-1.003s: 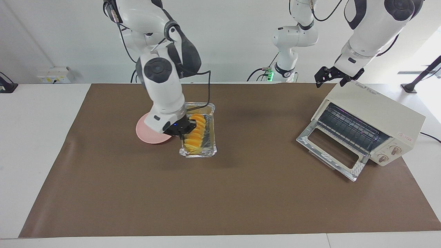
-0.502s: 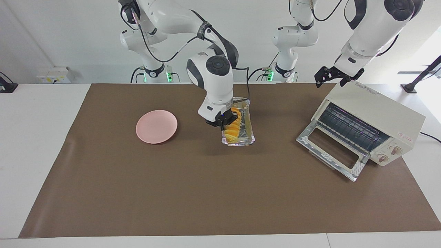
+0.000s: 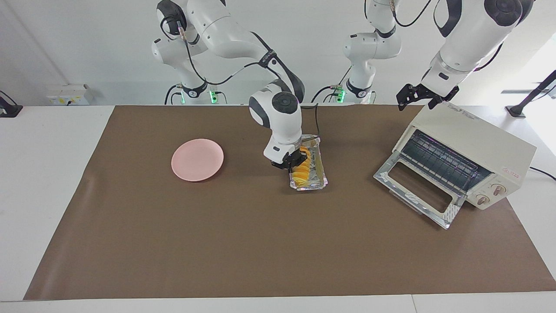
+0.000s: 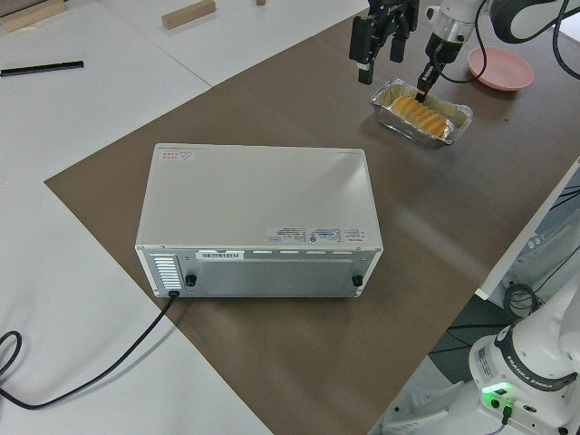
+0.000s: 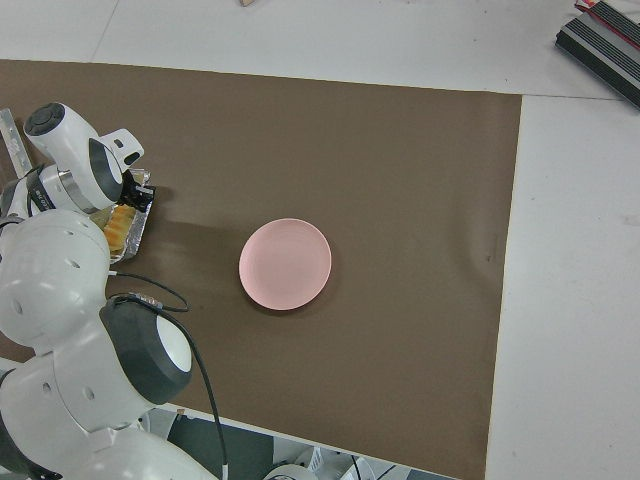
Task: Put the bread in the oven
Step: 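Slide the foil tray with the right gripper toward the table center, then open the right gripper while the left gripper reaches the foil tray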
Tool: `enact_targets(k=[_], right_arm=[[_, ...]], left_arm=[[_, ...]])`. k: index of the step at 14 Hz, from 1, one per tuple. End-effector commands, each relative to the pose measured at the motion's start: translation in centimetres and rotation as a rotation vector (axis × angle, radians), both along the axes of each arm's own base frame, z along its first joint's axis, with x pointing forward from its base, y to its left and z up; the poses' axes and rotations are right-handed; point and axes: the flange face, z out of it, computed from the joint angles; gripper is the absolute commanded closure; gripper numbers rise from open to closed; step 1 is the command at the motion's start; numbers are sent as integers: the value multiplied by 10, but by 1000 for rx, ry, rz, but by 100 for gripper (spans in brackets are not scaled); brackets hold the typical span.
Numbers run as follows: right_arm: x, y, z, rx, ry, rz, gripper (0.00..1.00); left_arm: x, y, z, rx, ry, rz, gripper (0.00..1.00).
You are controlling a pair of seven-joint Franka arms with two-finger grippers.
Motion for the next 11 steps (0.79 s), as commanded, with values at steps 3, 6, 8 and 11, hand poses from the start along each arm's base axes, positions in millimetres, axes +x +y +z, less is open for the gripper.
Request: enact_targets(k=[3, 6, 8, 11], right_arm=[[-5, -3, 1, 8, -8, 4, 100], [-6, -2, 3, 3, 2, -15, 0], [-4, -2, 8, -5, 18, -53, 0], [4, -15, 37, -22, 54, -85, 0]], left_arm=[[-10, -25, 10, -10, -12, -42, 0], [-14, -67, 9, -6, -74, -27, 0], [-19, -93, 8, -5, -102, -9, 0], [-21, -111, 9, -49, -118, 3, 0]])
